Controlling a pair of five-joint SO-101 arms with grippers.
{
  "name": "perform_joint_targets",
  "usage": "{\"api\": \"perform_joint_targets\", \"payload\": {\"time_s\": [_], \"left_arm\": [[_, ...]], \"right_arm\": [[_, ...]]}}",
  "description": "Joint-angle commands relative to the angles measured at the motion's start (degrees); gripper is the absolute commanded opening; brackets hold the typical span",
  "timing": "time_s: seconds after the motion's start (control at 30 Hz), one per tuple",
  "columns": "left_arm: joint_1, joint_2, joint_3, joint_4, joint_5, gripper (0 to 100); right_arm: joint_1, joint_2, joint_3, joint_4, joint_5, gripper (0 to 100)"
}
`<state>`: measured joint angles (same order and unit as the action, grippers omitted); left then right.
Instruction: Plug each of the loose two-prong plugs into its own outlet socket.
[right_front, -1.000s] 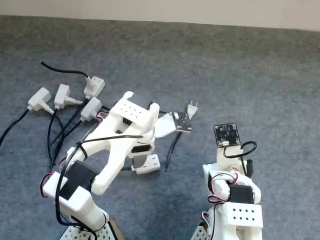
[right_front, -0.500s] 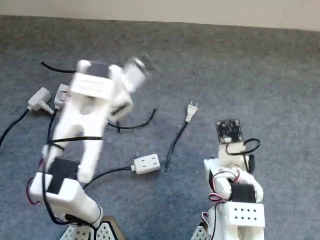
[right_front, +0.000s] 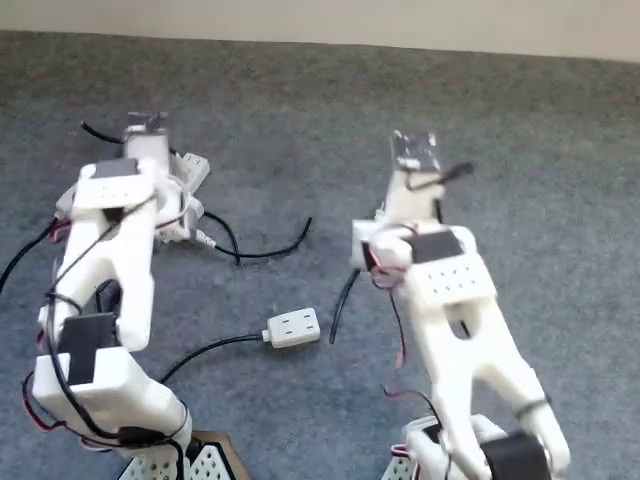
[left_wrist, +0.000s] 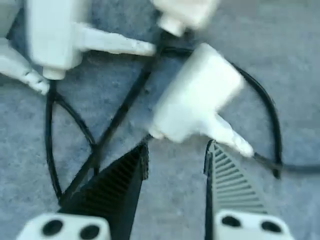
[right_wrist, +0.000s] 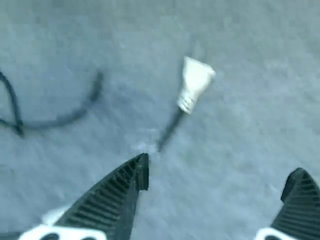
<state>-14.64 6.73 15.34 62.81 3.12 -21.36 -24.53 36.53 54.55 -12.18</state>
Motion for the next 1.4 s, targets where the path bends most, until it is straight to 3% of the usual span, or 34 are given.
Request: {"api": "perform_joint_targets", "payload": {"time_s": [0.0, 0.1, 0.33, 0.6, 1.1, 1.37], "left_arm": [[-8.48, -0.13, 2.07, -10.11, 10.2, 20], [-8.66, 0.75, 4.35, -11.78, 15.3, 19], [-5.05, 2.59, 4.7, -12.92, 13.19, 19], [-4.97, 2.68, 4.79, -12.66, 13.19, 19], [-4.97, 2.68, 4.88, -12.66, 13.19, 19], [-4.97, 2.68, 4.88, -12.66, 13.19, 19]], "right_arm": [[-3.38, 8.22, -8.57, -7.08, -6.86, 39.9], [-3.74, 14.9, -8.75, -12.18, -9.32, 39.9], [-2.15, 27.65, -12.35, -15.25, -10.81, 39.6], [1.19, 35.12, -18.77, -15.34, -10.64, 18.3], [4.62, 40.22, -20.97, -15.08, -10.29, 17.3], [3.65, 40.31, -21.23, -10.59, -6.07, 17.3]]}}
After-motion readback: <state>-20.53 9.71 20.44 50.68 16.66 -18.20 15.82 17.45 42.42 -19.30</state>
